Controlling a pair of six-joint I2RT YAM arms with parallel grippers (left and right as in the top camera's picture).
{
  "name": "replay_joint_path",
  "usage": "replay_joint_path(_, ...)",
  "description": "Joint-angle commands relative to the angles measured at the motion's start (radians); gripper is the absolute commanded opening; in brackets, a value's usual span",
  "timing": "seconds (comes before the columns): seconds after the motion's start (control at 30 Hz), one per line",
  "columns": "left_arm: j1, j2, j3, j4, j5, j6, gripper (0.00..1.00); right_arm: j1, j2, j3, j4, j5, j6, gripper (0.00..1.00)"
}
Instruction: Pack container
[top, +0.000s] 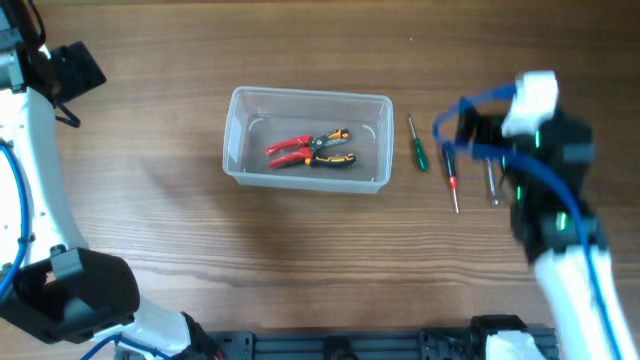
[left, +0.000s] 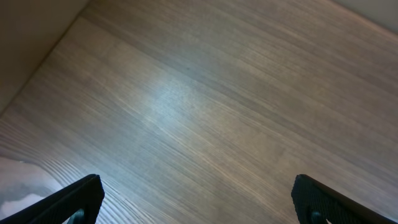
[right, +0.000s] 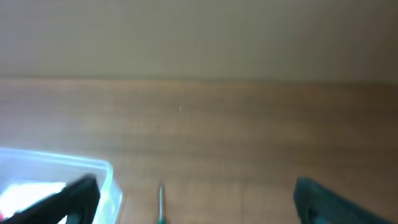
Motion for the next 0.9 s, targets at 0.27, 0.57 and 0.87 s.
replay_joint_path(0.27,0.003,-0.01,0.013,0.001,-0.005,-0.01,1.0,-0.011,0.578,0.469,-0.356,-0.14,-0.099,1.0)
replay_joint_path(0.57,0.003,-0.01,0.013,0.001,-0.005,-0.01,1.0,-0.031,0.626,0.469,-0.382,-0.17,-0.109,1.0)
replay_joint_path(0.87,0.003,-0.01,0.013,0.001,-0.005,-0.01,1.0,-0.031,0.628,0.468,-0.508,0.014,-0.075,1.0)
